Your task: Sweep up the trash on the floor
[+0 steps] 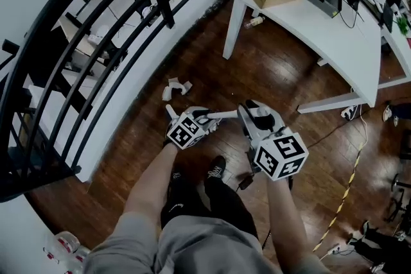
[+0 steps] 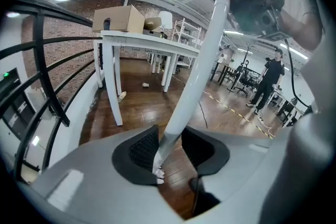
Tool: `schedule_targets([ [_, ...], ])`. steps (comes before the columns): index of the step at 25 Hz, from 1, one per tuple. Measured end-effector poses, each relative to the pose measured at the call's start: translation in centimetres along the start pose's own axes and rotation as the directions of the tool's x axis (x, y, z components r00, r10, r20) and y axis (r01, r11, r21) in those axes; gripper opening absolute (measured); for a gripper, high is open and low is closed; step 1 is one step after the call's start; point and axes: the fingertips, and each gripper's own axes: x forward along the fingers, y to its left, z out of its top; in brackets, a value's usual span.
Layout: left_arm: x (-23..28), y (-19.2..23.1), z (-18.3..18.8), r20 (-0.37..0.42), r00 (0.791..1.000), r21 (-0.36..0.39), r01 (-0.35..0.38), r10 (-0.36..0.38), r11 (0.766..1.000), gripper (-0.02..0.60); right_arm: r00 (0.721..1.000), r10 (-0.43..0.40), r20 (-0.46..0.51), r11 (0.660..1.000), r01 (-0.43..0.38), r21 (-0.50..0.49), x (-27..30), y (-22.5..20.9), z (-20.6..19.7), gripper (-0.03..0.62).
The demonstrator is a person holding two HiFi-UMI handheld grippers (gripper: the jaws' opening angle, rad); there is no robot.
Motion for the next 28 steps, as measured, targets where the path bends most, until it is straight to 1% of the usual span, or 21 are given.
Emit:
schedule_targets([
  [4, -2.6, 3.7, 0.0, -0.026, 0.999, 0.035, -0.019, 0.020, 0.999, 0.140, 0.999, 0.011, 0.036, 1.000, -0.012, 0.019, 2.6, 1.7, 1.2, 0.091],
  [6, -3.5, 5.8, 0.0, -0.034, 0.999, 0.062, -0.018, 0.020, 0.998, 0.140, 0.998, 0.001, 0.056, 0.999, -0.002, 0.033, 4.1, 2.3, 1.7, 0.091],
  [8, -4.3, 7.9, -0.3, -0.050, 0.999, 0.093, -0.002, 0.007, 0.996, 0.140, 0.997, -0.026, 0.076, 0.998, 0.022, 0.056, 5.6, 3.0, 1.9, 0.091],
  [10, -4.7, 9.5, -0.8, -0.074, 0.997, 0.126, 0.030, -0.021, 0.992, 0.141, 0.994, -0.067, 0.090, 0.994, 0.059, 0.089, 6.9, 3.5, 1.8, 0.090],
  [13, -4.3, 11.4, -1.0, -0.109, 0.990, 0.175, 0.103, -0.084, 0.979, 0.141, 0.985, -0.143, 0.098, 0.982, 0.129, 0.140, 8.5, 3.2, 1.6, 0.089],
  [15, -3.5, 12.5, -1.6, -0.141, 0.982, 0.198, 0.155, -0.128, 0.968, 0.141, 0.976, -0.197, 0.092, 0.968, 0.179, 0.175, 9.8, 2.9, 1.1, 0.090],
  [18, -2.1, 13.7, -2.9, -0.190, 0.963, 0.222, 0.231, -0.191, 0.947, 0.141, 0.962, -0.263, 0.069, 0.946, 0.243, 0.214, 11.4, 2.6, -0.3, 0.089],
  [20, -1.0, 13.6, -3.5, -0.213, 0.948, 0.234, 0.286, -0.238, 0.929, 0.141, 0.949, -0.312, 0.042, 0.930, 0.296, 0.219, 11.7, 2.4, -1.3, 0.089],
  [23, 0.4, 12.2, -3.4, -0.215, 0.928, 0.238, 0.351, -0.303, 0.906, 0.146, 0.919, -0.393, -0.013, 0.903, 0.389, 0.186, 10.7, 1.8, -2.2, 0.091],
  [25, 1.3, 10.7, -3.1, -0.217, 0.915, 0.238, 0.388, -0.340, 0.890, 0.149, 0.898, -0.438, -0.039, 0.880, 0.438, 0.182, 9.4, 1.3, -2.6, 0.091],
  [28, 2.6, 7.0, -2.1, -0.217, 0.888, 0.248, 0.453, -0.406, 0.856, 0.149, 0.862, -0.504, -0.056, 0.842, 0.504, 0.194, 6.1, 0.2, -2.7, 0.091],
])
